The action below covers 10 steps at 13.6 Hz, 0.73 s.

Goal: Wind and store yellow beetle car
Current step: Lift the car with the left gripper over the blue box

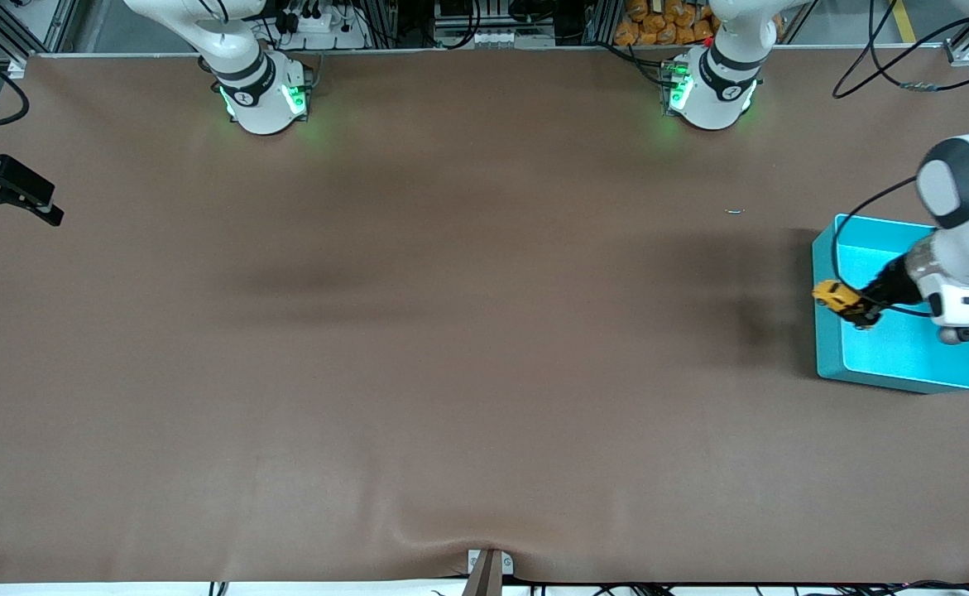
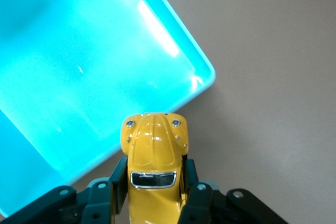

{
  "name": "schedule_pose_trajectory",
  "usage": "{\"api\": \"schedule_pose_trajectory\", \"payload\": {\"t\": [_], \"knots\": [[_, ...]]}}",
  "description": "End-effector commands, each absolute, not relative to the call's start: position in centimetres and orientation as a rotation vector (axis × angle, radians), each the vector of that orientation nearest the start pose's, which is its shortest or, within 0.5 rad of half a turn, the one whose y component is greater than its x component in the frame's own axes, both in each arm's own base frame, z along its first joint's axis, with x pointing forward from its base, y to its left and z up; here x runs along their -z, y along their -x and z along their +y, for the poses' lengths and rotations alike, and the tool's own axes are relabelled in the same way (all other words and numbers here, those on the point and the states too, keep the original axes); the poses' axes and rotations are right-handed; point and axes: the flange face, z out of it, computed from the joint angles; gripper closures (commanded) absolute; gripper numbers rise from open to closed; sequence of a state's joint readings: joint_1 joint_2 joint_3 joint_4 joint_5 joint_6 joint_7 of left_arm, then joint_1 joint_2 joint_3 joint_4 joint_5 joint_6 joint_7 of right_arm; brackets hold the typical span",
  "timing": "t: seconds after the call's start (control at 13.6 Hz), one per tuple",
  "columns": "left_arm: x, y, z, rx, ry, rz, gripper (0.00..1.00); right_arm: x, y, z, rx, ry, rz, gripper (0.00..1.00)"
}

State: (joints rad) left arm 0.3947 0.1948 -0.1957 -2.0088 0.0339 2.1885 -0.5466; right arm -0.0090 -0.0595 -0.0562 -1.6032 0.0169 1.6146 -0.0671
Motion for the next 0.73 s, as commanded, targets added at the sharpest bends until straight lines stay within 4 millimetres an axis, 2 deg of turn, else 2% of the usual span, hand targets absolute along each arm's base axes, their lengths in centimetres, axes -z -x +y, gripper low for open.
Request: {"api": "schedule_pose_trajectory", "payload": {"t": [0.0, 0.07, 0.22, 0.44, 0.66], "knots": [[-36.6, -58.1, 15.6, -0.042, 3.000, -0.937, 1.00, -65.2, -53.6, -3.8, 0.111, 3.139, 0.027, 0.00], [-36.4, -58.2, 16.8, -0.042, 3.021, -0.881, 1.00, -65.1, -53.6, -3.8, 0.109, 3.139, 0.026, 0.00], [-35.7, -59.1, 17.5, -0.043, 3.054, -0.731, 1.00, -65.0, -53.7, -3.9, 0.109, 3.139, 0.026, 0.00], [-34.2, -60.1, 18.3, -0.066, 2.938, -0.469, 1.00, -64.5, -53.9, -4.2, 0.092, 3.140, 0.029, 0.00], [-32.3, -61.0, 19.0, -0.113, 2.917, -0.227, 1.00, -64.6, -53.9, -4.5, 0.096, 3.140, 0.036, 0.00]]}}
